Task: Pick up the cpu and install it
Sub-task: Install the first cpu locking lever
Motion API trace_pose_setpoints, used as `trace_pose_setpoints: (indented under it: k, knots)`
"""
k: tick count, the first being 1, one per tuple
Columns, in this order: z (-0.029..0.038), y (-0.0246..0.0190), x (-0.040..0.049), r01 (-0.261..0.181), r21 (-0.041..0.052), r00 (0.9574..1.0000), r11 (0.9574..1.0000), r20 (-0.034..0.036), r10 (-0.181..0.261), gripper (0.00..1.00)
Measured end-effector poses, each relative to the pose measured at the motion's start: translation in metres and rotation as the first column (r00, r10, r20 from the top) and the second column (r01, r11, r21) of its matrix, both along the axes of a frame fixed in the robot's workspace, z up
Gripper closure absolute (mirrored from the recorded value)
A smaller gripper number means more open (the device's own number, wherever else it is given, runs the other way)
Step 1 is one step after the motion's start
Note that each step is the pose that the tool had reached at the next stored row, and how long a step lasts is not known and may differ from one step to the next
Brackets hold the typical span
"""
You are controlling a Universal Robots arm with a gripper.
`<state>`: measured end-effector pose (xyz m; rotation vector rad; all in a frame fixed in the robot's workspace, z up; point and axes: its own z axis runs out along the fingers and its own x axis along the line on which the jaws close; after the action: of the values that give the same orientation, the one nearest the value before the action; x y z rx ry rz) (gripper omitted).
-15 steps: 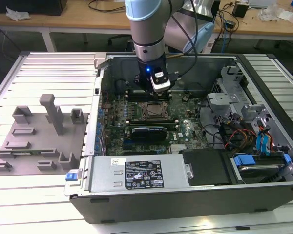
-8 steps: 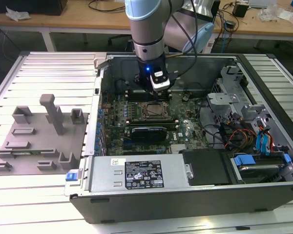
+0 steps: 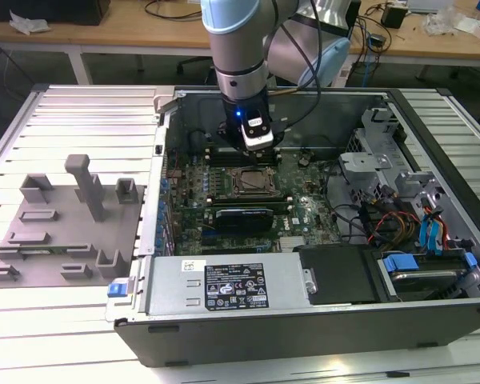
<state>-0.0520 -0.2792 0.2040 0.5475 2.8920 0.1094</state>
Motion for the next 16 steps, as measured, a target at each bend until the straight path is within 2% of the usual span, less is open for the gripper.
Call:
trace_pose_setpoints:
  k: [16]
  knots:
    - [-0.0049,-0.0012,0.0000,0.000,-0.0033,1.0000,1.0000,0.0025,0.000,0.89]
